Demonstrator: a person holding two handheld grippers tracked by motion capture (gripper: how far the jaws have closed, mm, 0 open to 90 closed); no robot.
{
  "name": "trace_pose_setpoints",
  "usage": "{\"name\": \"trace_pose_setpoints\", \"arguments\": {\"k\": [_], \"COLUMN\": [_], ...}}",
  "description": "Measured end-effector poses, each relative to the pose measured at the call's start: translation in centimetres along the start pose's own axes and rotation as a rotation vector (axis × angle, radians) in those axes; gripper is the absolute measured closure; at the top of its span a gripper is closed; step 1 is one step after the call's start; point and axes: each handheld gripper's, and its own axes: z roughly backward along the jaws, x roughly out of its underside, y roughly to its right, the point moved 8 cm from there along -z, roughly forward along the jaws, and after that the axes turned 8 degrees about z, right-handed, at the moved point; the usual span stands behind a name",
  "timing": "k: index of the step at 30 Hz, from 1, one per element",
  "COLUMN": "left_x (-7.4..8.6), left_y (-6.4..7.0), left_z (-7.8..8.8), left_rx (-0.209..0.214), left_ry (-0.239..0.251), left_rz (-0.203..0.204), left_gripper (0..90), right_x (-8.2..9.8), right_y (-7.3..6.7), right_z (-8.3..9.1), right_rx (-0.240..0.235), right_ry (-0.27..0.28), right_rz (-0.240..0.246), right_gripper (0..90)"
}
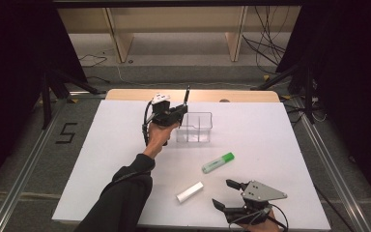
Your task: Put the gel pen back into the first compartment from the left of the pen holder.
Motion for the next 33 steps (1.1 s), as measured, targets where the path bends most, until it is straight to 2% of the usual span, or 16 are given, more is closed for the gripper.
{"name": "trace_pose_setpoints", "arguments": {"k": [4,6,7,8,10,11,12,15,16,19,20,21,22,23,24,33], "left_x": [0.2,0.2,0.2,0.0,0.0,-0.1,-0.2,-0.4,-0.4,-0.1,0.4,0.4,1.2,1.2,2.1,5.1], "left_y": [0.0,-0.1,0.0,0.3,0.4,0.5,0.9,1.1,1.6,1.9,2.2,2.2,2.4,2.4,2.6,4.0], "left_z": [0.3,0.3,0.4,0.7,0.9,1.1,1.7,2.4,3.1,3.7,4.3,4.3,4.8,4.8,5.2,6.0], "left_rx": [0.002,0.000,0.004,0.018,0.022,0.016,0.040,0.046,0.075,0.088,0.108,0.108,0.120,0.120,0.123,0.129], "left_ry": [-0.019,-0.024,-0.025,-0.026,-0.028,-0.040,-0.046,-0.054,-0.072,-0.093,-0.124,-0.124,-0.162,-0.162,-0.201,-0.271], "left_rz": [-0.011,-0.009,-0.006,-0.013,-0.015,-0.013,-0.010,-0.026,-0.023,-0.026,-0.026,-0.026,-0.032,-0.032,-0.030,-0.077], "left_gripper": [77.0,69.7,69.7,61.2,50.5,50.5,44.6,41.7,38.2,33.6,32.9,32.3,31.2,29.5,27.4,17.8], "right_x": [0.0,0.0,0.0,0.0,0.0,0.0,0.0,0.0,0.0,0.0,0.0,0.0,0.0,0.0,0.0,0.1], "right_y": [0.0,0.0,0.0,0.0,0.1,0.1,0.1,0.2,0.2,0.3,0.4,0.4,0.4,0.4,0.4,0.3], "right_z": [0.0,0.0,0.0,0.0,0.0,0.0,0.0,0.0,0.1,0.1,0.1,0.1,0.1,0.1,0.1,0.1], "right_rx": [0.000,0.000,0.000,0.000,0.002,0.002,0.004,0.008,0.013,0.016,0.019,0.019,0.020,0.020,0.021,0.017], "right_ry": [-0.001,0.001,0.001,0.000,0.001,0.001,0.002,0.005,0.006,0.006,0.004,0.004,0.006,0.006,0.006,-0.001], "right_rz": [0.001,0.000,0.000,-0.001,0.001,0.001,-0.002,-0.002,-0.004,-0.005,-0.011,-0.011,-0.014,-0.014,-0.014,-0.011], "right_gripper": [23.5,23.4,23.4,23.5,23.5,23.5,23.5,23.5,23.5,23.5,23.5,23.5,23.5,23.5,23.5,23.5]}}
